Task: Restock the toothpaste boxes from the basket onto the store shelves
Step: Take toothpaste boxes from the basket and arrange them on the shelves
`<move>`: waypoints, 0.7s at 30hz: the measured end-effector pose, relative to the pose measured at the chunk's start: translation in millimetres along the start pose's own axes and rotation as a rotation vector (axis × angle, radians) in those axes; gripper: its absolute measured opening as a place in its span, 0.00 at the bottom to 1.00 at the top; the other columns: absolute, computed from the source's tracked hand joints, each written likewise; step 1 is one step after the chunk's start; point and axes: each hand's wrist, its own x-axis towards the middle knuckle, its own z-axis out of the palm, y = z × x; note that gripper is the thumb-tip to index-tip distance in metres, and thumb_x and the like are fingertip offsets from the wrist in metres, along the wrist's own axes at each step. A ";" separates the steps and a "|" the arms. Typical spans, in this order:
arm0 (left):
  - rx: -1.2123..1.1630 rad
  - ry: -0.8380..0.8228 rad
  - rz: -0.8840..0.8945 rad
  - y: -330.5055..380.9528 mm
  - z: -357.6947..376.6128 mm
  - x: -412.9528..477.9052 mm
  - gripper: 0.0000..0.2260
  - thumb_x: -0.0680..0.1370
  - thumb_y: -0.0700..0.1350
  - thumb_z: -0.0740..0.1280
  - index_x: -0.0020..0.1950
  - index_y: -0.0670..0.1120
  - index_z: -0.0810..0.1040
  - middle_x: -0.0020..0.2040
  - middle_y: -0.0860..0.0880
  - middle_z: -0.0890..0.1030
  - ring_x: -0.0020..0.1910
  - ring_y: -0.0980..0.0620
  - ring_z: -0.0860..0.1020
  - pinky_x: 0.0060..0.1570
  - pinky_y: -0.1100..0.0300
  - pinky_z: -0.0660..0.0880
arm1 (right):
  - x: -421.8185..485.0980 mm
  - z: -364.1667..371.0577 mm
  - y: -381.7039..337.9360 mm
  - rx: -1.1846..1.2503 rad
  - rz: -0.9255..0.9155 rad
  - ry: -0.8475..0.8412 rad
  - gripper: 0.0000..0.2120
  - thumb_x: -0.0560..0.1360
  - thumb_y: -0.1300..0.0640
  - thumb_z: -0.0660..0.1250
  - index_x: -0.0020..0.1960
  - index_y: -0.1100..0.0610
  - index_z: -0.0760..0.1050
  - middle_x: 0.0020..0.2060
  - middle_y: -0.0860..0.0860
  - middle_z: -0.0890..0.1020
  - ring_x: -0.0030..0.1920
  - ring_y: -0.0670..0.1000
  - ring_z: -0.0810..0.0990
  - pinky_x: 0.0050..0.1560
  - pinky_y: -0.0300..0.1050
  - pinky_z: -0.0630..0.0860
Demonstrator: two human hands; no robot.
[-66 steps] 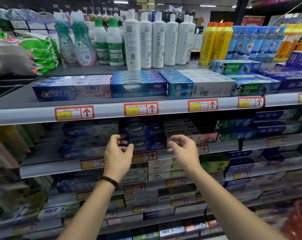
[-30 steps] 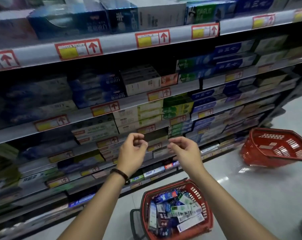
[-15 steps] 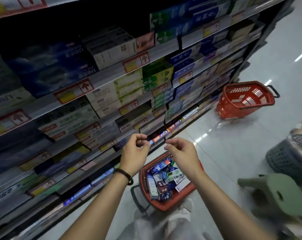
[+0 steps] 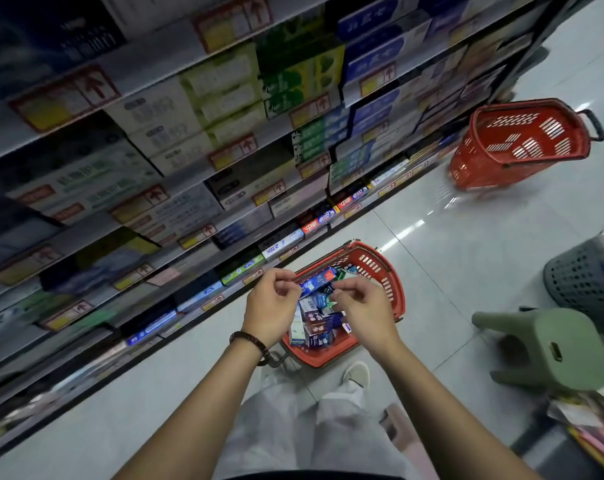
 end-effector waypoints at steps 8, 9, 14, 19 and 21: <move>0.000 -0.021 -0.132 -60.6 45.7 9.8 0.06 0.77 0.50 0.69 0.54 0.57 0.79 0.46 0.55 0.85 0.46 0.50 0.85 0.51 0.48 0.83 | 25.5 8.4 71.8 -0.067 0.107 -0.054 0.05 0.79 0.59 0.72 0.50 0.50 0.84 0.38 0.51 0.87 0.41 0.54 0.86 0.48 0.53 0.84; 0.014 -0.024 -0.142 -69.6 50.8 11.1 0.06 0.78 0.48 0.69 0.54 0.56 0.80 0.45 0.54 0.85 0.45 0.51 0.85 0.51 0.48 0.83 | 28.1 10.0 80.7 -0.076 0.117 -0.059 0.05 0.79 0.60 0.72 0.51 0.50 0.84 0.38 0.50 0.87 0.42 0.53 0.86 0.46 0.48 0.83; 0.023 -0.049 -0.219 -110.1 76.1 21.8 0.08 0.80 0.40 0.69 0.58 0.50 0.80 0.48 0.53 0.82 0.46 0.51 0.84 0.48 0.57 0.81 | 40.0 25.2 127.9 -0.163 0.159 -0.072 0.03 0.78 0.57 0.74 0.50 0.50 0.83 0.38 0.46 0.87 0.41 0.45 0.86 0.43 0.40 0.80; 0.046 -0.063 -0.251 -152.0 107.8 40.7 0.07 0.81 0.42 0.68 0.58 0.49 0.79 0.49 0.57 0.80 0.51 0.50 0.82 0.48 0.60 0.78 | 54.9 49.4 172.8 -0.201 0.236 -0.059 0.04 0.76 0.53 0.75 0.51 0.47 0.83 0.40 0.41 0.87 0.42 0.43 0.85 0.49 0.48 0.83; 0.043 -0.077 -0.264 -170.4 121.8 48.8 0.07 0.82 0.43 0.68 0.59 0.51 0.78 0.51 0.53 0.83 0.53 0.50 0.83 0.47 0.58 0.80 | 61.3 60.4 190.5 -0.232 0.255 -0.041 0.05 0.76 0.53 0.75 0.51 0.47 0.81 0.40 0.40 0.86 0.44 0.44 0.84 0.47 0.45 0.81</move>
